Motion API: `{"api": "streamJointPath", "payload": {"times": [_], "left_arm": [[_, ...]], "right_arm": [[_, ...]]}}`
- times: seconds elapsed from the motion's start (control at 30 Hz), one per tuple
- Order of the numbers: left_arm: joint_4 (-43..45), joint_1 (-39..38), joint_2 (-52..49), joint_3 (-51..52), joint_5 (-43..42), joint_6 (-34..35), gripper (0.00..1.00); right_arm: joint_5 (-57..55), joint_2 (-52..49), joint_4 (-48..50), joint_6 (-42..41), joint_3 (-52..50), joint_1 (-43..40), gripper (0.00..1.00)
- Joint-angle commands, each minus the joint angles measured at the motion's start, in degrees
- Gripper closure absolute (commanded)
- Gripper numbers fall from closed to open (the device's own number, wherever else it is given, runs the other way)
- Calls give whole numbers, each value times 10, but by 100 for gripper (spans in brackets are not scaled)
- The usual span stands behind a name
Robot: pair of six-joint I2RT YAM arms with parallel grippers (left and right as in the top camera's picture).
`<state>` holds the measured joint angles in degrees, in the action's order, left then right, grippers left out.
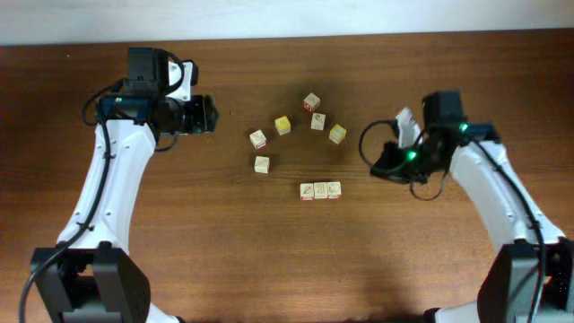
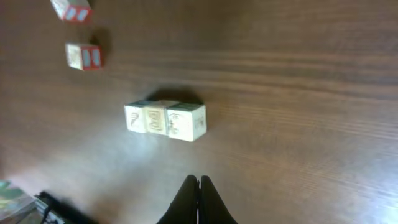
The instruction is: Rotate 3 blocks
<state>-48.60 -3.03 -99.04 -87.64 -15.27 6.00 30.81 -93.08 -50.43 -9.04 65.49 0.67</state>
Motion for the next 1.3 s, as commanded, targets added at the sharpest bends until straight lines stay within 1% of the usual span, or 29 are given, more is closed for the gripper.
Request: {"api": "streamJointPath", "payload": {"times": [0.0,0.1,0.23,0.27,0.37,0.47,0.57,0.67,0.73,0.8,0.87,0.97,1.03,1.1,1.27], "left_arm": [[0,-38,-38,-6,-40,36,100],[-17,-102,-82,-6,-41,34,100],[-93,-157,-143,-6,-79,32,100],[-92,-167,-152,-6,-79,32,100],[-85,-209,-178,-6,-81,32,100],[-74,-236,-185,-6,-81,32,100],[-70,-238,-185,-6,-76,47,100],[-59,-242,-188,-5,-73,113,100],[-49,-250,-197,-5,-73,138,100],[-48,-254,-210,-5,-75,148,100],[-56,-254,-229,-5,-79,148,100],[-68,-254,-232,-5,-79,134,100],[-66,-254,-232,-5,-79,132,100],[-63,-255,-232,-5,-79,110,100],[-47,-273,-232,-5,-79,111,100]], "right_arm": [[22,4,59,-24,-63,1,96],[22,4,109,-48,-94,1,96],[22,-16,126,-68,-98,1,96],[22,-28,134,-81,-98,1,96],[45,-67,154,-84,-98,2,96],[45,-83,172,-97,-98,16,96],[25,-90,191,-139,-98,32,96],[17,-95,196,-140,-98,42,96],[15,-95,199,-143,-98,45,96],[13,-95,198,-144,-98,46,96],[10,-95,198,-144,-98,46,96],[8,-95,198,-144,-98,46,96],[8,-95,198,-144,-98,46,96],[8,-95,198,-144,-98,46,96],[9,-95,198,-144,-98,46,96]]}}
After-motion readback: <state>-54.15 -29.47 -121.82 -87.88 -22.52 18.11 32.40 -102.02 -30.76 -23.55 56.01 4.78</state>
